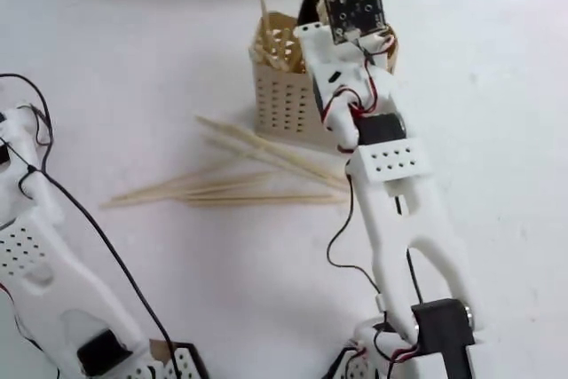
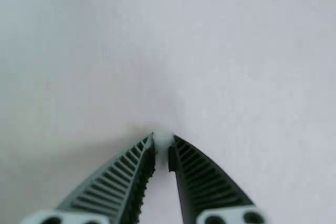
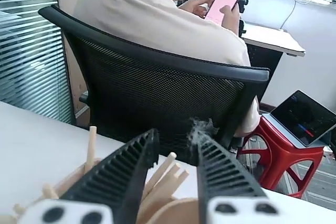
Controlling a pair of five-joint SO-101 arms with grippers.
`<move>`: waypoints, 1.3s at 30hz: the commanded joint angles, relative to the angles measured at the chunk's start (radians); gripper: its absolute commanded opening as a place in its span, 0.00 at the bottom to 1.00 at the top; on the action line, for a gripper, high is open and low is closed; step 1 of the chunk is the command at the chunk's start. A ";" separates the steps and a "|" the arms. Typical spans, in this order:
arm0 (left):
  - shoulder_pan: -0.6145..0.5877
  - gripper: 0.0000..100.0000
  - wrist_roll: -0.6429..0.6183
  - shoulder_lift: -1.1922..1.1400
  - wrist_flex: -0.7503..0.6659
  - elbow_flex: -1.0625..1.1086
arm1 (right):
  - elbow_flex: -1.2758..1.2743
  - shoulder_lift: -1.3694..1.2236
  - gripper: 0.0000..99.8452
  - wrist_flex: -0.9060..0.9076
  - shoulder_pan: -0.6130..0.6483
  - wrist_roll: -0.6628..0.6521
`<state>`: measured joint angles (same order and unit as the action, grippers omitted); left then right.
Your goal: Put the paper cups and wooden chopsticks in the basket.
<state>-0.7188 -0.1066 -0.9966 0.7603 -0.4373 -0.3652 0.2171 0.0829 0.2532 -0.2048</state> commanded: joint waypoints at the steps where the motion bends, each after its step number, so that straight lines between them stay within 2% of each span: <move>1: 0.002 0.08 0.009 -0.120 -0.031 -0.003 | 0.011 0.018 0.06 -0.015 -0.028 0.002; 3: 0.002 0.08 0.009 -0.120 -0.031 -0.003 | 0.000 0.042 0.01 -0.008 -0.031 0.000; 6: 0.002 0.08 0.009 -0.120 -0.032 -0.005 | -0.044 0.131 0.03 0.102 -0.022 -0.002; 11: 0.002 0.08 0.009 -0.120 -0.032 -0.005 | -0.068 0.344 0.03 0.512 0.010 -0.009; 15: 0.013 0.08 0.009 -0.120 -0.032 -0.005 | -0.087 0.410 0.03 0.750 0.177 -0.187; 19: 0.018 0.08 0.009 -0.120 -0.026 -0.003 | -0.169 0.337 0.03 0.789 0.294 -0.255; 23: 0.012 0.08 0.009 -0.120 -0.031 -0.003 | -0.186 0.186 0.04 0.797 0.302 -0.262; 28: 0.012 0.08 0.011 -0.120 -0.031 0.003 | -0.181 -0.019 0.04 0.851 0.335 -0.365; 30: 0.008 0.08 0.068 -0.122 -0.025 0.005 | -0.181 -0.070 0.03 0.892 0.329 -0.407; 33: -0.001 0.08 0.265 -0.110 -0.012 0.003 | -0.207 -0.071 0.03 0.929 0.286 -0.413; 35: -0.001 0.08 0.356 -0.088 0.051 -0.028 | -0.252 -0.022 0.03 0.924 0.251 -0.408; 39: 0.013 0.08 0.509 0.044 0.272 -0.100 | -0.387 0.179 0.03 0.917 0.122 -0.364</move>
<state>-0.7081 0.2969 -0.9782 0.8892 -0.5140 -0.6905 0.2417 1.0004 0.4680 -0.5961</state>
